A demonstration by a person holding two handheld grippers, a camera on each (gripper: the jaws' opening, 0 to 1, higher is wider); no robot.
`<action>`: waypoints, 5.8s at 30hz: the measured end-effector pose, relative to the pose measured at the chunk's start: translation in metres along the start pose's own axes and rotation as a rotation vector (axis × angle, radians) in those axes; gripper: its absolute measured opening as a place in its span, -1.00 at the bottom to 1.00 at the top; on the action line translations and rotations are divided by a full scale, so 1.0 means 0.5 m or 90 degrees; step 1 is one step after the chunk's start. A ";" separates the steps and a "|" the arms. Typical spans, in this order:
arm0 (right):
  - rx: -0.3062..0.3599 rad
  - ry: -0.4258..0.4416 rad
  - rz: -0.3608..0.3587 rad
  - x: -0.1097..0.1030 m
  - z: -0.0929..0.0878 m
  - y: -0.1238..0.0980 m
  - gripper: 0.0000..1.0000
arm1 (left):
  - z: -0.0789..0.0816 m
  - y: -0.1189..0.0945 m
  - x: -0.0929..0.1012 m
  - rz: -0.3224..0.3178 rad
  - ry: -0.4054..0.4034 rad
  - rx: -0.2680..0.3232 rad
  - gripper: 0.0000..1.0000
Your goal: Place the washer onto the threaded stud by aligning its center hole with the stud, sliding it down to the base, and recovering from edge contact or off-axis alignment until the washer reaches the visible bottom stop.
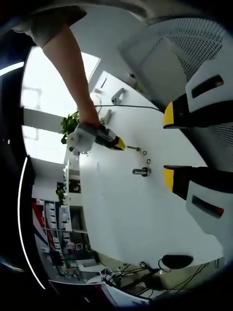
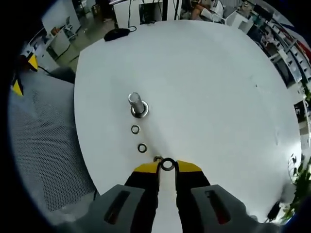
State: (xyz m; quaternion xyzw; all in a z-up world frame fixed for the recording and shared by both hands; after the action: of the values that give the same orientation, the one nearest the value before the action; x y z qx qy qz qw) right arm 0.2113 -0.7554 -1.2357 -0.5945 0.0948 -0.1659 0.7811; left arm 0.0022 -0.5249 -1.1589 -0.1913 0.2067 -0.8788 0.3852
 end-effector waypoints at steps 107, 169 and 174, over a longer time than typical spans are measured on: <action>-0.054 -0.126 0.067 -0.092 0.075 0.140 -0.51 | -0.006 0.003 0.001 -0.006 -0.004 -0.015 -0.44; -0.048 -0.046 -0.007 -0.111 0.069 0.165 -0.72 | -0.014 0.005 -0.004 0.009 -0.010 -0.037 -0.42; -0.026 -0.067 -0.021 -0.115 0.047 0.189 -0.94 | -0.013 0.005 -0.004 0.008 -0.008 -0.036 -0.42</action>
State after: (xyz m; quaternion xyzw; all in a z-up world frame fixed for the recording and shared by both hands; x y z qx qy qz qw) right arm 0.1798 -0.6905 -1.3229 -0.6197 0.0471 -0.1455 0.7698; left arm 0.0018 -0.5233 -1.1662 -0.2062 0.2299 -0.8691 0.3865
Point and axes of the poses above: the point that each gripper's makers call its tool centre point, and the gripper's own axes: y roughly forward along the fingers, x roughly to its right, z roughly out of its top, the point moved 7 cm from there along -y, roughly backward along the fingers, and after that the axes turned 1 degree about z, right-handed, at the moved point
